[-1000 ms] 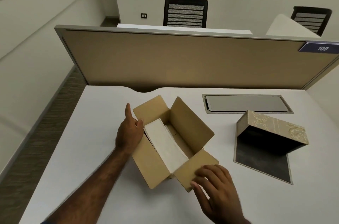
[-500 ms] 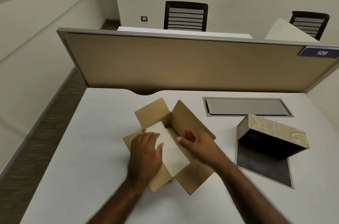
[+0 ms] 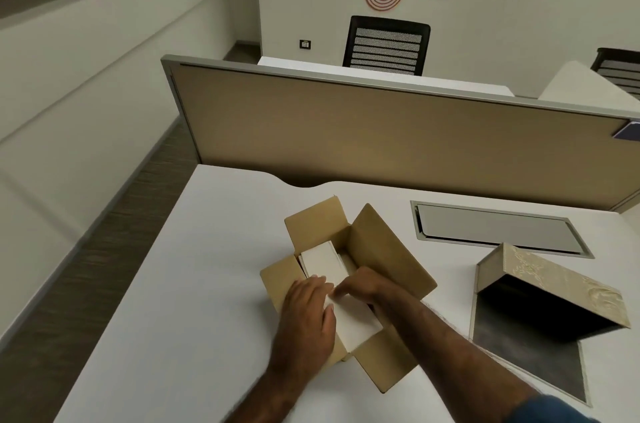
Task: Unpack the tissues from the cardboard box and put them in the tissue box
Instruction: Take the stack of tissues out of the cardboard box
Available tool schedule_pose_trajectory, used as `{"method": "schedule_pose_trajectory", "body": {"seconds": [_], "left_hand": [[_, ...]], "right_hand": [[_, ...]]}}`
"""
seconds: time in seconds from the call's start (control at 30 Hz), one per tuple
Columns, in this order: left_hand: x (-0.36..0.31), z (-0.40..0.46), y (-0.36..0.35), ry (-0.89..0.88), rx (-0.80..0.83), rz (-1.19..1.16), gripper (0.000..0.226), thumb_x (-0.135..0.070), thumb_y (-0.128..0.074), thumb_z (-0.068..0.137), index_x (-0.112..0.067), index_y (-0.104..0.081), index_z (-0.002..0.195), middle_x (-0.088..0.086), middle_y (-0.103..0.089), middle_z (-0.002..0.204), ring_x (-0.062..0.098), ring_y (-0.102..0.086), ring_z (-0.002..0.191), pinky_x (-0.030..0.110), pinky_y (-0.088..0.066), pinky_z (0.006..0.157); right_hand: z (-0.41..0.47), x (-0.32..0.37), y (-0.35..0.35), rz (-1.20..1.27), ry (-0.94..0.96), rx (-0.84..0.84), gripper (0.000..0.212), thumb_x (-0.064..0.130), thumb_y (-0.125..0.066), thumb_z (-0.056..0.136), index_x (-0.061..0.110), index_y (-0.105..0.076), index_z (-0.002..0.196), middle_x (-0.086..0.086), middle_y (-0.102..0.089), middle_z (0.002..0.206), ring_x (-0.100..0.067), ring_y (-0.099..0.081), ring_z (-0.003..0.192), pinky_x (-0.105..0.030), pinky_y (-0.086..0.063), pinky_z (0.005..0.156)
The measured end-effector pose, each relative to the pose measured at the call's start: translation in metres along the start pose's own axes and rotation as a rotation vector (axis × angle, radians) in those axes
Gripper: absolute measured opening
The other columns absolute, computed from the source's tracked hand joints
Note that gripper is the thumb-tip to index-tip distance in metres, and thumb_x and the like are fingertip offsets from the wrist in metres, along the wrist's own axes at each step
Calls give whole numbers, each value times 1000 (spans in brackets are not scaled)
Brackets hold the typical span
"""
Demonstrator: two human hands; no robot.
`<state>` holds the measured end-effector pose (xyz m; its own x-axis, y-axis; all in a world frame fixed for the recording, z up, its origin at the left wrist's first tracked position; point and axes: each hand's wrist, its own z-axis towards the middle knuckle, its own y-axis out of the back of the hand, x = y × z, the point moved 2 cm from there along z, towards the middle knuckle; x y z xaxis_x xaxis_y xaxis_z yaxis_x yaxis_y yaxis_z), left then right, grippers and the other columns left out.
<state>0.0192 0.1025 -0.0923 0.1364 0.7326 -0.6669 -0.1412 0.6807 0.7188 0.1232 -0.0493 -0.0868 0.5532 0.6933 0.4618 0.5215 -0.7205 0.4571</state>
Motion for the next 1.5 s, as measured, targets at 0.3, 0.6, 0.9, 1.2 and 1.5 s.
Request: {"method": "schedule_pose_trajectory", "body": {"seconds": [0.3,0.6,0.9,1.2,1.5], "left_hand": [[7,-4,-10,-2,-36,-94,32,-23,-53,100,-24,-61,132,-6,-55,148,7,-43,139,42,-49,110],[9,-9,-5,11,-72,-152,46,-19,-53,104,-28,-44,148,-8,-43,158,9,-39,146,29,-46,112],[15,-14,6,85,-149,-150,54,-13,-46,106,-14,-32,158,3,-35,165,-5,-23,150,4,-24,111],[-16,-3,49,330,-199,-387,46,-48,-41,99,-26,-56,136,-21,-62,124,9,-59,116,-7,-40,76],[-97,7,36,621,260,-1044,81,-93,-56,69,-36,-69,124,1,-79,119,23,-74,112,47,-60,96]], "right_hand": [[3,-11,4,221,-99,100,85,30,-99,66,12,-59,139,-11,-67,132,-34,-67,118,-51,-53,113],[0,-7,0,135,57,158,42,41,-93,74,20,-63,95,-2,-70,105,-20,-68,99,-27,-52,77],[-22,-4,4,357,171,283,56,33,-100,68,20,-68,112,-3,-83,103,-20,-81,92,-29,-65,70],[-74,3,48,606,187,463,78,40,-95,66,20,-61,133,-11,-80,106,-28,-77,103,-43,-64,90],[-151,-72,118,698,168,591,91,31,-108,46,12,-68,125,-15,-80,100,-27,-81,90,-41,-68,79]]}}
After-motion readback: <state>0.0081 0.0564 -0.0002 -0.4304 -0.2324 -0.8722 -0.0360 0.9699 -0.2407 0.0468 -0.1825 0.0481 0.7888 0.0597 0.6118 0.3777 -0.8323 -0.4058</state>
